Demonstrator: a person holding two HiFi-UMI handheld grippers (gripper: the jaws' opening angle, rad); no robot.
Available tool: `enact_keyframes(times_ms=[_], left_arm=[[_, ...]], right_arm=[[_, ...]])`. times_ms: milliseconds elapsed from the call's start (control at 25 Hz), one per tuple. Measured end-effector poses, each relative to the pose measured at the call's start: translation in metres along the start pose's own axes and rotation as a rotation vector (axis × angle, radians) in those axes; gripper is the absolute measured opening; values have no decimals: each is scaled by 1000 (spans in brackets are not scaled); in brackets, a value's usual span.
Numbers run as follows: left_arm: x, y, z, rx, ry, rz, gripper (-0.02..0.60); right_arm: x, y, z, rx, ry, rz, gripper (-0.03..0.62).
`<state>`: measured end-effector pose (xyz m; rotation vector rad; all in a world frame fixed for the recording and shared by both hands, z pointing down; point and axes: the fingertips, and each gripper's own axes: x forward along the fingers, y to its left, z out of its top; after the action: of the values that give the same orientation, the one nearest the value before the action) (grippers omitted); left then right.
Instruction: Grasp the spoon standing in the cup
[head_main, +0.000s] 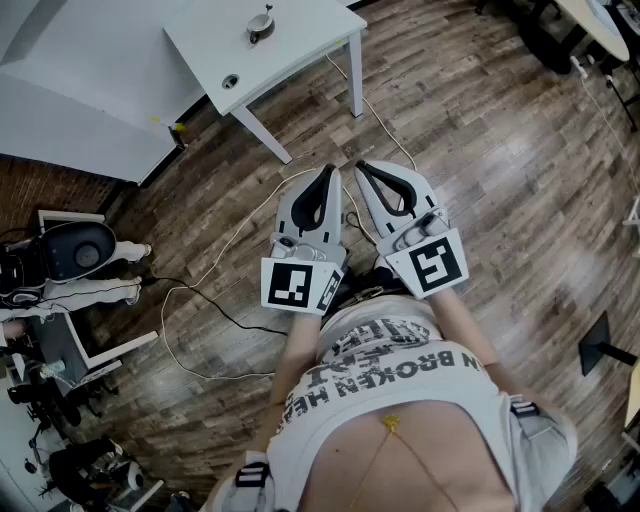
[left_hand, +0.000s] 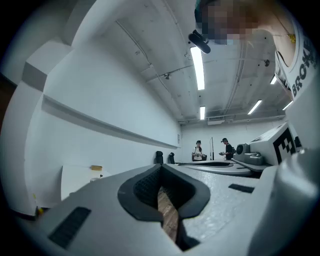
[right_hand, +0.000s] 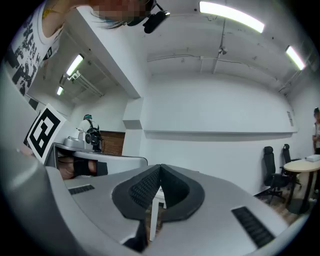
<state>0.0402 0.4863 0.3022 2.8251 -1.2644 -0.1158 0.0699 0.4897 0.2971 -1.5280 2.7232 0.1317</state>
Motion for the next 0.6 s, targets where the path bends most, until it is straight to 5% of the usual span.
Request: enact_keyframes(times_ms=[600], left_arm=[[18, 22, -18, -2, 36, 46, -9]], right_arm=[[23, -12, -17, 1, 16, 68, 6]])
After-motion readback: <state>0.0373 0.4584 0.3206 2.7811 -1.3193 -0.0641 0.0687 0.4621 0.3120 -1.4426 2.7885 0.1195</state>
